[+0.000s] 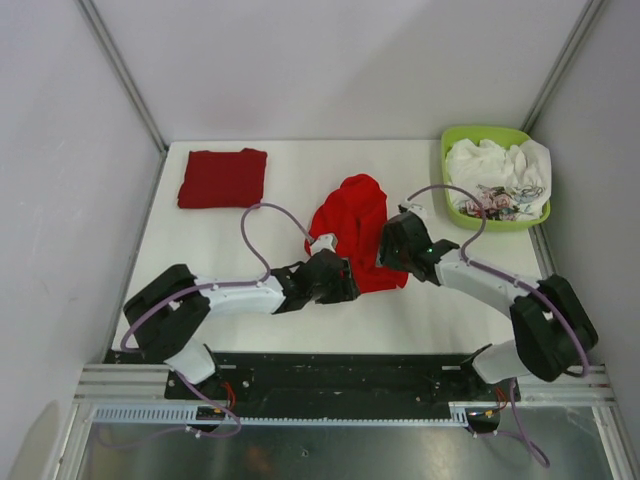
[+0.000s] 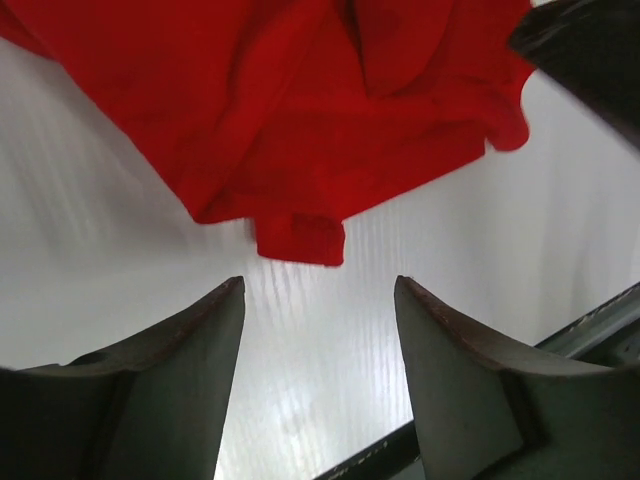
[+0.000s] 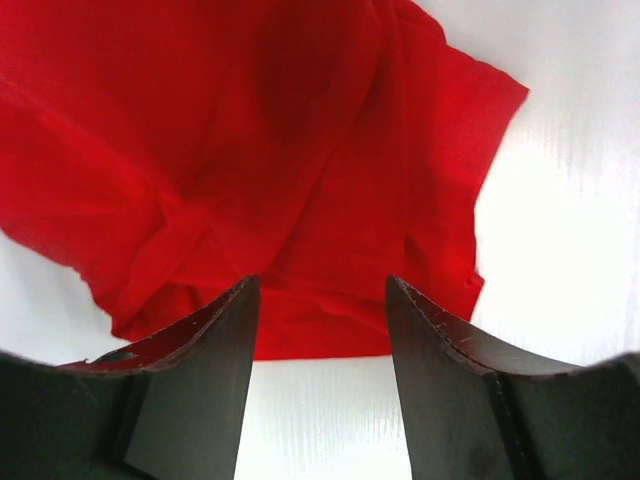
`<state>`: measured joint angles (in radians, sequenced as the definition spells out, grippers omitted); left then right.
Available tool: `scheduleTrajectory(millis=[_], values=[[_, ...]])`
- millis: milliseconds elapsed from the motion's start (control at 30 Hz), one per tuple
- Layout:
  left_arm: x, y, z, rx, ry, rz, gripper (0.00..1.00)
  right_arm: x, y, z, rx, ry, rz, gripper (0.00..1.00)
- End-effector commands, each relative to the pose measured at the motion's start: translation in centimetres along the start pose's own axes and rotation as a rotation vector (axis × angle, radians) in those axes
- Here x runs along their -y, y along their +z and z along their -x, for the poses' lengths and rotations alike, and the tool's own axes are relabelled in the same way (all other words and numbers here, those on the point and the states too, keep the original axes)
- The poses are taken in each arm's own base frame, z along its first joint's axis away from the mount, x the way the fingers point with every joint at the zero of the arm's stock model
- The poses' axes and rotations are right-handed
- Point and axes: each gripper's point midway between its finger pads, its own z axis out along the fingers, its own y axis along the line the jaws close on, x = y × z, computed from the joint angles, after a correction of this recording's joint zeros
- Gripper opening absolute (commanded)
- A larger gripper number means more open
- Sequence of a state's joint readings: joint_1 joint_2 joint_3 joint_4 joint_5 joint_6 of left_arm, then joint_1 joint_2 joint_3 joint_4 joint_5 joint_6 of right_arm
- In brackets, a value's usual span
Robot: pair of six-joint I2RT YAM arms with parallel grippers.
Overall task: Fold and stack the t-shirts
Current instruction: Flatten out the tshirt
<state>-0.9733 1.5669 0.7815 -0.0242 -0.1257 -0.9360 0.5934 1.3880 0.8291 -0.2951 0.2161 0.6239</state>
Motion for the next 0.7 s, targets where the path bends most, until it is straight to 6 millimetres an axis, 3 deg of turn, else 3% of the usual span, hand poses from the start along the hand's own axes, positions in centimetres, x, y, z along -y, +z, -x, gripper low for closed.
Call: scheduleTrajectory(millis=[0,133,267,467,533,600,667], values=[[1.9,0.7,2.8,0.14,-0.091,-0.052,0.65,-2.2,2.1,0.9,0.04,-0.013,0.061,0.59],[1.6,1.1,2.9,0.147,-0.089,-0.04,0.55,-2.9,3.7,0.0,0.018,-0.057,0.03,0.6],[0.5,1.0,2.6,0.152,-0.1,-0.006,0.42,-3.3,4.1,-0.3,0.031,-0.104,-0.026,0.62],[-0.9,0.5,2.8,0.178,-0.102,0.044,0.3,-3.6,4.9,-0.5,0.034,-0.136,-0.067,0.62],[-0.9,0.6,2.7,0.173,-0.093,0.046,0.34,-3.6,5.2,-0.5,0.031,-0.138,-0.078,0.61],[-0.7,0.9,2.5,0.16,-0.085,0.043,0.48,-3.5,5.2,-0.4,0.031,-0.141,-0.091,0.61],[-0.5,1.2,2.4,0.148,-0.08,0.037,0.54,-3.6,5.1,-0.2,0.035,-0.145,-0.091,0.59]])
